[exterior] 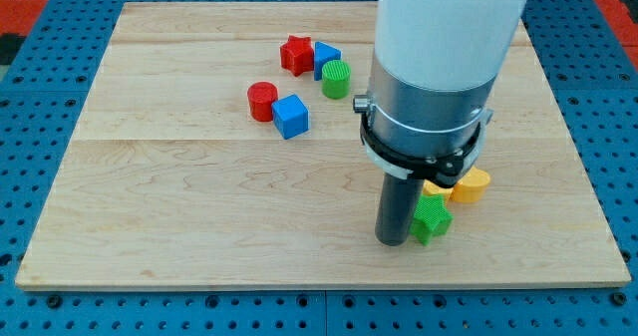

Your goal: Separate the red circle from the blue cube

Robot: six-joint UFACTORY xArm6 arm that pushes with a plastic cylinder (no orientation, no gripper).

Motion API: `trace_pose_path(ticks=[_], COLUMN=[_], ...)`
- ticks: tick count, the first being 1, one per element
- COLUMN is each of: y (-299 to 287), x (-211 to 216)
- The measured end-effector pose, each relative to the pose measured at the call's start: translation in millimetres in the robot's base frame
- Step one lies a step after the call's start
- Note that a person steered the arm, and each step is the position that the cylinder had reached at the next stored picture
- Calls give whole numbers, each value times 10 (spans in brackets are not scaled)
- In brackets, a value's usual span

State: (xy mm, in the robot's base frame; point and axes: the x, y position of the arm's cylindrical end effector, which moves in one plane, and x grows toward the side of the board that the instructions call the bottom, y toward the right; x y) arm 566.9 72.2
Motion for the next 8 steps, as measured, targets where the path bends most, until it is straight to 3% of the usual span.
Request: trace_pose_path(ticks=[2,4,6,8], y=[-61,-1039,-1206,-1762], x=[-58,-244,-437,-439])
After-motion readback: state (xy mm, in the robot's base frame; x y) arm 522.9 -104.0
